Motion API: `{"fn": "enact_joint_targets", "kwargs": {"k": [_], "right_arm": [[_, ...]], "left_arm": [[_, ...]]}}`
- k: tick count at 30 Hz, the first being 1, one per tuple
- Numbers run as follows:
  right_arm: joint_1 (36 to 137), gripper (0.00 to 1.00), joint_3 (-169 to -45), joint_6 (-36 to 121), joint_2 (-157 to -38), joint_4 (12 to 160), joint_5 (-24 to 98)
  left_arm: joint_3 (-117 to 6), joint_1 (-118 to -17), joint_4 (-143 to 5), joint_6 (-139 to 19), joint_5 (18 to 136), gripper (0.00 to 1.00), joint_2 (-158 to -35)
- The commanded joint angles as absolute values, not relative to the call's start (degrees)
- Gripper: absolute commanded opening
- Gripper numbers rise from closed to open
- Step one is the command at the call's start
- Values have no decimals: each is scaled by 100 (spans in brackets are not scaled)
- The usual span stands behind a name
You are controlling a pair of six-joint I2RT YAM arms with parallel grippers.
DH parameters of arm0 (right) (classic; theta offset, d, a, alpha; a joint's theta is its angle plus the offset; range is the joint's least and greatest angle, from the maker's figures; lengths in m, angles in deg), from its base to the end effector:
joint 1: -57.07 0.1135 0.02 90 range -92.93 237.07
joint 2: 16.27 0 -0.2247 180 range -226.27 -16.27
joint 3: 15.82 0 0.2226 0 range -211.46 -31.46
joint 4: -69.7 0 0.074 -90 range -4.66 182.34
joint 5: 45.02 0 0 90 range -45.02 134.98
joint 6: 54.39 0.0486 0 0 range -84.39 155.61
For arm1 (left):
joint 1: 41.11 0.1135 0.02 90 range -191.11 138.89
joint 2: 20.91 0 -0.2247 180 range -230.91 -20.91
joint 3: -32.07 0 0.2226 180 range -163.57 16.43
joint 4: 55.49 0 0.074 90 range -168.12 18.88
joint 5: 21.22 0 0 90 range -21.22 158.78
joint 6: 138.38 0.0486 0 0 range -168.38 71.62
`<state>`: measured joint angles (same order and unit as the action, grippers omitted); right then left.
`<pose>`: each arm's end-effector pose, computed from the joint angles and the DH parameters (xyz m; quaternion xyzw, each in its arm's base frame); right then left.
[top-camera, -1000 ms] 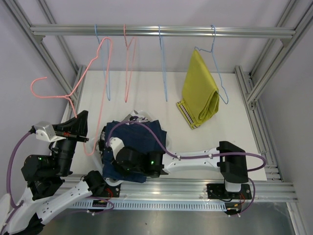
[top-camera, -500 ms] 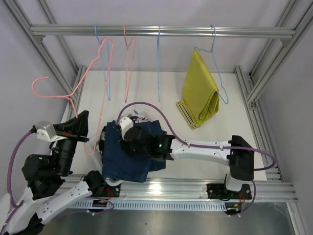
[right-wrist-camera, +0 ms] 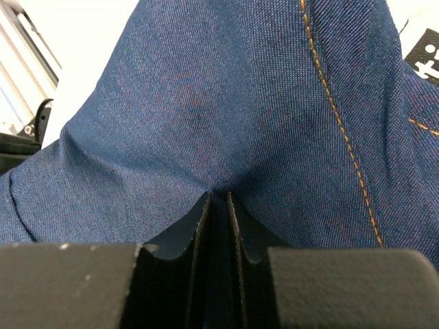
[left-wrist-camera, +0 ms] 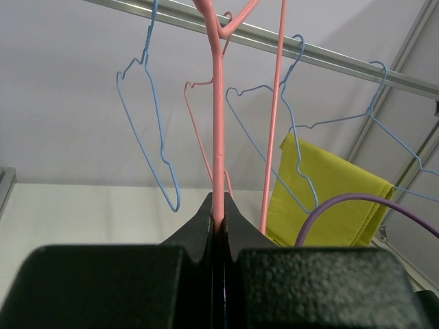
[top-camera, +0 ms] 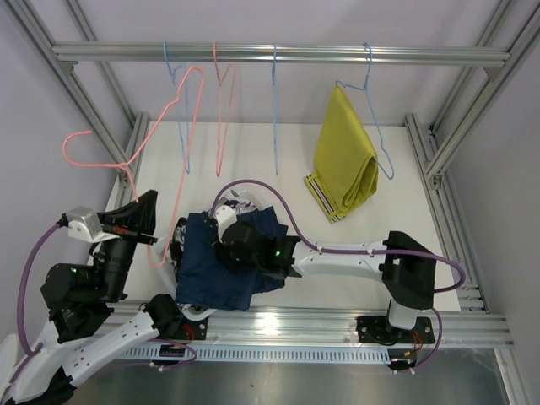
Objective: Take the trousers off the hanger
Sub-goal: Place the trousers in the bin.
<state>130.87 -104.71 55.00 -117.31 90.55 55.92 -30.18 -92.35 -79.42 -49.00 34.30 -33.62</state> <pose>0.1156 0.3650 0.2209 -0.3595 0.7988 0.2875 0.3872 0.0516 -0.0203 0.3816 -0.0092 0.5672 -0.2114 0.7959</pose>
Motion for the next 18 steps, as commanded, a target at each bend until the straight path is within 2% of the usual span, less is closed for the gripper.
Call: {"fn": "enact_joint_targets", "kwargs": {"k": [1,18], "right_arm": [[13064,18,-10291,5679,-11954,9087,5491],[13178,25,-10827,5310,-10839,9895,6018]], "left_arm": [[-3033,-9200,-7886,-4988,3564,1,-3489],[-3015,-9208,-7877,-4979,3599,0,-3568]]}}
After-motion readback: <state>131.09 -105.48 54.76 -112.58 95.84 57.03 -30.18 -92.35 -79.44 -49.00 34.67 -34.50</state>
